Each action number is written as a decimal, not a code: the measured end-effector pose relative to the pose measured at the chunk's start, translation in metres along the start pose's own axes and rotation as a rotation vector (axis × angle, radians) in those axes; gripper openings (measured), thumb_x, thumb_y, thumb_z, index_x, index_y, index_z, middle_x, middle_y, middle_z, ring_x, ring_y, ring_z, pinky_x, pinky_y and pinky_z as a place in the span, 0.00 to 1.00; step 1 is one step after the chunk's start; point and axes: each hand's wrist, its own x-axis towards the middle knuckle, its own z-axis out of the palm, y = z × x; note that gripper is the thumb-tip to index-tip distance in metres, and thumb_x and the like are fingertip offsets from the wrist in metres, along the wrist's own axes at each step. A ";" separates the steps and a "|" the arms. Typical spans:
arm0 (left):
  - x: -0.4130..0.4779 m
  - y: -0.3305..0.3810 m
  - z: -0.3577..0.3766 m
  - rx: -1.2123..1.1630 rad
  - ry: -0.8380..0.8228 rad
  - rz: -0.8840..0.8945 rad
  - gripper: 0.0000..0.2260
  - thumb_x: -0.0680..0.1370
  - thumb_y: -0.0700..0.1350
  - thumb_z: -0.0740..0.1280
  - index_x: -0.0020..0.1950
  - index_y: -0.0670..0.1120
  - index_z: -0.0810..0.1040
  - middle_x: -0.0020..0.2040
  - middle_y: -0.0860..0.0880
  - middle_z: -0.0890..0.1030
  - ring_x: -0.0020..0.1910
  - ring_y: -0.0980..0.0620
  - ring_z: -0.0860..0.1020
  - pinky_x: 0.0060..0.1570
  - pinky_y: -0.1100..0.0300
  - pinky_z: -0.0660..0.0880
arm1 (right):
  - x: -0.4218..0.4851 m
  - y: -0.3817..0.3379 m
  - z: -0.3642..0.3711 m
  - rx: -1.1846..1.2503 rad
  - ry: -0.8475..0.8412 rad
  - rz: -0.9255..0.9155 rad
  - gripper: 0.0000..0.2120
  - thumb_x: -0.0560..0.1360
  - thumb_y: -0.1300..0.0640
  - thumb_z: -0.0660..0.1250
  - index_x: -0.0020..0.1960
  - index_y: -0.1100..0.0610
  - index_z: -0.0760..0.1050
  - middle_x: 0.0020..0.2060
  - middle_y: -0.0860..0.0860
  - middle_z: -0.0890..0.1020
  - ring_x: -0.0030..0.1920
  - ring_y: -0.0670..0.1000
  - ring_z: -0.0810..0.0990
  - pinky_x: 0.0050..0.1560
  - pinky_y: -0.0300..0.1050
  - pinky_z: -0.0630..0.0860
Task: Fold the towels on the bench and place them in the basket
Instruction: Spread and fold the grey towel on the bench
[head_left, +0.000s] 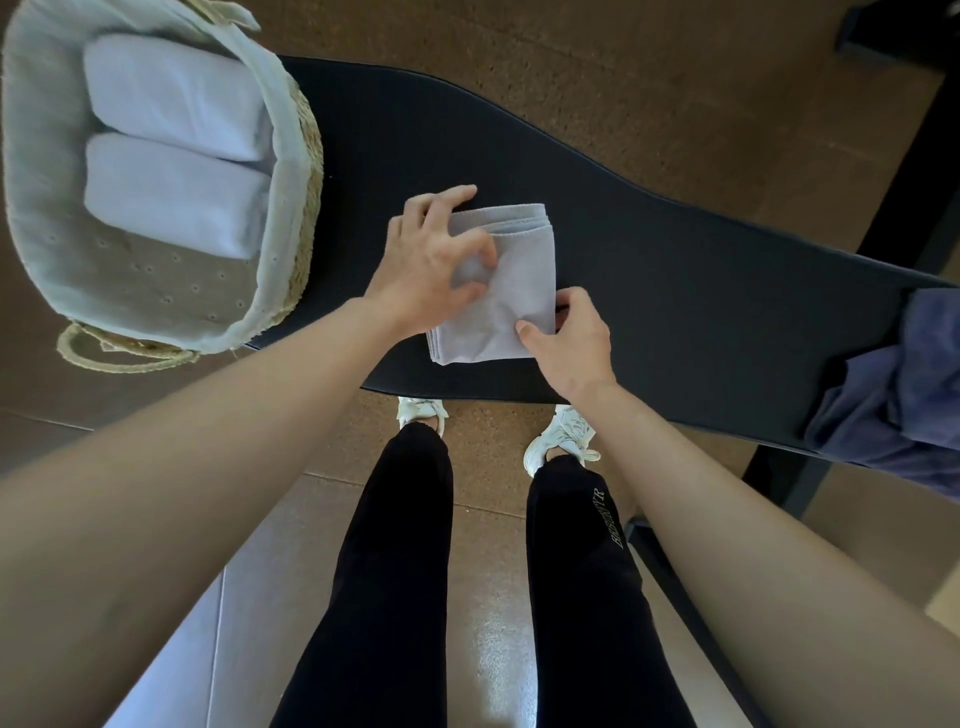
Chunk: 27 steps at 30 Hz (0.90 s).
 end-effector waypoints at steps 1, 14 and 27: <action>-0.003 -0.002 0.002 0.017 0.021 -0.006 0.13 0.74 0.52 0.74 0.56 0.56 0.78 0.81 0.45 0.61 0.76 0.37 0.60 0.69 0.37 0.63 | 0.002 -0.001 -0.002 -0.013 -0.014 -0.015 0.15 0.76 0.53 0.74 0.58 0.53 0.72 0.50 0.47 0.79 0.50 0.47 0.81 0.46 0.38 0.77; -0.036 0.017 0.041 0.085 0.117 -0.319 0.41 0.64 0.71 0.74 0.74 0.61 0.66 0.69 0.47 0.66 0.66 0.42 0.67 0.66 0.46 0.67 | 0.006 0.001 -0.016 -0.160 0.058 -0.273 0.25 0.70 0.54 0.80 0.61 0.53 0.71 0.54 0.49 0.70 0.52 0.48 0.76 0.48 0.40 0.79; -0.033 -0.008 0.020 -0.198 -0.027 -0.368 0.36 0.70 0.57 0.73 0.77 0.61 0.65 0.61 0.49 0.69 0.61 0.47 0.71 0.64 0.48 0.70 | 0.003 0.010 0.010 -0.685 0.255 -0.813 0.29 0.63 0.78 0.69 0.61 0.59 0.73 0.45 0.55 0.71 0.41 0.53 0.69 0.35 0.45 0.74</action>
